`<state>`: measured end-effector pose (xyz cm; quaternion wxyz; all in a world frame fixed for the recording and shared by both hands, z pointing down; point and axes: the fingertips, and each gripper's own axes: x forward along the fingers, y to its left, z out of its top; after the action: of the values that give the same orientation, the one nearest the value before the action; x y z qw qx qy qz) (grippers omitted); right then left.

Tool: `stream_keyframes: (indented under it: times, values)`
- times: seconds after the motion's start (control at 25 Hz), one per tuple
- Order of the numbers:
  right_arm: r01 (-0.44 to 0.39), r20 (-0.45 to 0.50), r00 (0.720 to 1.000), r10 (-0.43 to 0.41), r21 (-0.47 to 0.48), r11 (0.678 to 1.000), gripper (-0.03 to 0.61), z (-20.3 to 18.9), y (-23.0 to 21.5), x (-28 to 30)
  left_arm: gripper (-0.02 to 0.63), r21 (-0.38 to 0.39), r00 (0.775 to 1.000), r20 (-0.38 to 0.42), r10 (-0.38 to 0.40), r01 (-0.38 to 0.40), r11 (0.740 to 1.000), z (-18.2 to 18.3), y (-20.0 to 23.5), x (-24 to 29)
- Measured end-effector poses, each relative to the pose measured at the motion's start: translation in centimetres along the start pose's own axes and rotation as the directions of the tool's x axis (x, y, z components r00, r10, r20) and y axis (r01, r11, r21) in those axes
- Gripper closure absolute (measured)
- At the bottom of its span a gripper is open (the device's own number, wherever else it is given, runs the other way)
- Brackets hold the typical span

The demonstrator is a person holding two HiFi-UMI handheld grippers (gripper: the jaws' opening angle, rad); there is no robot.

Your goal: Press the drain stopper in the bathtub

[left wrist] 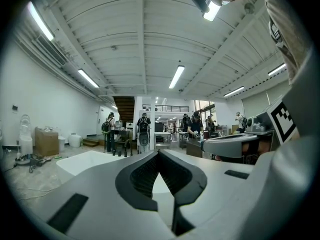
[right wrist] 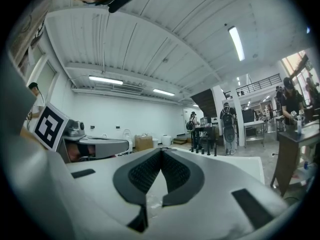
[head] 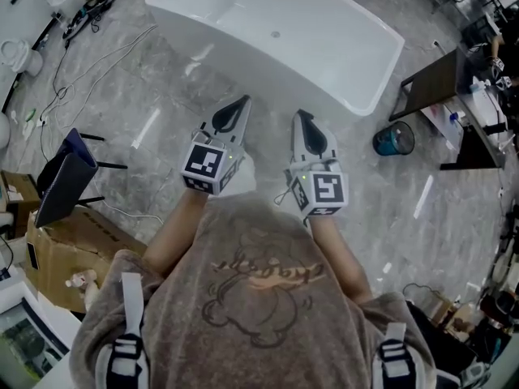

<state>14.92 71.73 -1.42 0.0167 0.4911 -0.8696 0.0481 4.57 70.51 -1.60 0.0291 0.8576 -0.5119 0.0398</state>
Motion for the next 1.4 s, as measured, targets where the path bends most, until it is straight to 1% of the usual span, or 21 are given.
stream_keyframes:
  times: [0.16, 0.64, 0.96, 1.24, 1.4]
  values:
    - [0.017, -0.001, 1.0, -0.017, 0.007, 1.0, 0.578, -0.1, -1.1, 1.9, 0.614, -0.001, 1.0, 0.005, -0.01, 0.01, 1.0, 0.1, 1.0, 1.9]
    - [0.012, 0.004, 1.0, -0.012, 0.016, 1.0, 0.578, 0.6, -3.4, 9.5, 0.614, -0.013, 0.999, 0.004, -0.043, 0.043, 0.999, 0.6, 4.8, 8.6]
    - [0.024, -0.008, 1.0, -0.024, 0.029, 0.999, 0.578, 1.3, -6.7, 16.9, 0.614, -0.012, 0.997, -0.014, -0.072, 0.072, 0.997, 1.0, 9.2, 15.3]
    - [0.049, 0.0, 0.999, -0.049, 0.049, 0.998, 0.578, 1.9, -8.2, 23.7, 0.614, 0.002, 0.992, -0.032, -0.119, 0.119, 0.993, 1.5, 13.9, 19.9]
    - [0.077, -0.003, 0.997, -0.077, 0.042, 0.996, 0.578, 2.3, -9.8, 26.9, 0.614, 0.013, 0.988, -0.025, -0.15, 0.15, 0.989, 2.1, 15.9, 22.8]
